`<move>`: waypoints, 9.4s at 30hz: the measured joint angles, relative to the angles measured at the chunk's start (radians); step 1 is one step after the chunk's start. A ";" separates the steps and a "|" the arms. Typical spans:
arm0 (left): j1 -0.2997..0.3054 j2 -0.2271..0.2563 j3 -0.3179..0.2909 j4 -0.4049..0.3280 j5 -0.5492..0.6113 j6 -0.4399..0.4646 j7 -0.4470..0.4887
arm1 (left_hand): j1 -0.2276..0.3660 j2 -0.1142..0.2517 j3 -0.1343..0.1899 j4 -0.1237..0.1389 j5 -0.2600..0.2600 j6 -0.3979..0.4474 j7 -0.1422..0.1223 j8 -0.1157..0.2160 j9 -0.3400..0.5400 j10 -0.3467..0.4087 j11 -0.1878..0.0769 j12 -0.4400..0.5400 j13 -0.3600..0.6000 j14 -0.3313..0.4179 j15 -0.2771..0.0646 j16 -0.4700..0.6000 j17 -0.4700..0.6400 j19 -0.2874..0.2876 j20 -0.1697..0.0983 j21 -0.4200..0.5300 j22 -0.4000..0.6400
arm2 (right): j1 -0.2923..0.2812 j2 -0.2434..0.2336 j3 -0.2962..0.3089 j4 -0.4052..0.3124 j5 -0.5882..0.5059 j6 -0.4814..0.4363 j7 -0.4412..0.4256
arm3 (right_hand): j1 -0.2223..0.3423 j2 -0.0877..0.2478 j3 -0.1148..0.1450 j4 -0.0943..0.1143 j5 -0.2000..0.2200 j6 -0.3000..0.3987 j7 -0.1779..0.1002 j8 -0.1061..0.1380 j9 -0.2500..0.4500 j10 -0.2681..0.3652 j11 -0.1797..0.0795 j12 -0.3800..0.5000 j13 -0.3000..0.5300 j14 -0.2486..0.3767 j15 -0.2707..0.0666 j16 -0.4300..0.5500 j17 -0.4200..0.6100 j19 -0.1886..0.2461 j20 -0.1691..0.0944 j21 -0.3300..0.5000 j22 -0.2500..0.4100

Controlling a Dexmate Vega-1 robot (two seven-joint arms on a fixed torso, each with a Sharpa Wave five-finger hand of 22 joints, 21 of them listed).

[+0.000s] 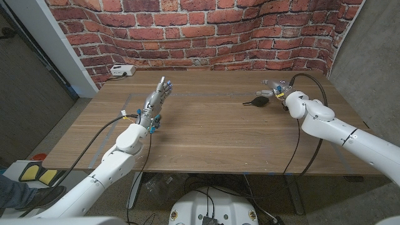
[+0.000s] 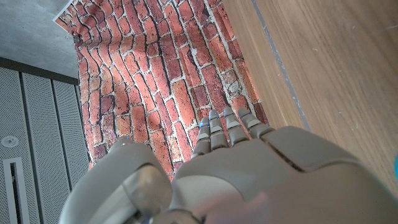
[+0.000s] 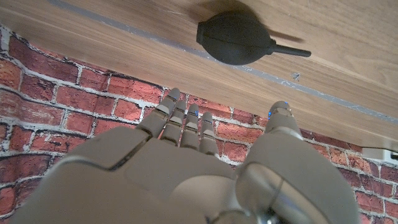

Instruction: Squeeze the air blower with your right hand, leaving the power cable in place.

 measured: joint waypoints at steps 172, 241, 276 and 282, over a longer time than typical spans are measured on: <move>-0.028 0.033 0.035 -0.054 -0.021 0.153 0.011 | 0.020 0.038 -0.011 0.003 -0.026 0.052 0.002 -0.008 0.000 0.034 0.005 -0.015 0.000 0.032 0.007 -0.008 0.000 0.018 0.018 -0.040 0.000 | -0.122 0.042 0.074 -0.032 -0.020 0.015 -0.296 | 0.375 0.038 0.172 0.026 0.003 0.526 -0.249 0.137 0.002 0.556 -0.223 0.058 -0.009 0.589 -0.100 0.014 0.005 0.462 -0.044 0.171 0.019; -0.036 0.051 0.034 -0.053 -0.024 0.169 -0.005 | 0.026 0.045 -0.020 0.003 -0.043 0.062 -0.002 -0.011 0.000 0.046 0.007 -0.023 0.000 0.036 0.011 -0.011 0.000 0.023 0.023 -0.054 0.005 | -0.123 0.087 0.058 -0.003 -0.094 0.002 -0.385 | 0.366 0.014 0.167 0.019 -0.004 0.579 -0.266 0.030 -0.004 0.608 -0.248 -0.016 -0.009 0.616 -0.109 0.000 0.005 0.446 -0.039 0.207 0.025; -0.029 0.054 0.025 -0.065 -0.028 0.171 0.006 | 0.026 0.046 -0.020 0.003 -0.043 0.073 -0.002 -0.015 0.000 0.052 0.001 -0.023 0.005 0.045 0.009 -0.011 0.000 0.027 0.020 -0.062 0.005 | -0.107 0.068 0.038 -0.037 -0.134 -0.042 -0.313 | 0.334 -0.040 0.132 0.038 0.001 0.532 -0.260 0.011 0.001 0.566 -0.248 -0.016 -0.009 0.569 -0.098 -0.004 0.010 0.425 -0.032 0.207 0.021; -0.027 0.052 0.025 -0.060 -0.031 0.171 0.004 | 0.028 0.049 -0.020 0.003 -0.043 0.073 -0.002 -0.015 0.000 0.052 0.001 -0.023 0.005 0.045 0.009 -0.011 0.000 0.027 0.020 -0.066 0.005 | -0.093 0.067 0.026 -0.038 -0.146 -0.059 -0.255 | 0.334 -0.040 0.127 0.043 0.001 0.532 -0.260 0.011 0.000 0.566 -0.248 -0.016 -0.009 0.564 -0.093 -0.004 0.010 0.425 -0.032 0.206 0.021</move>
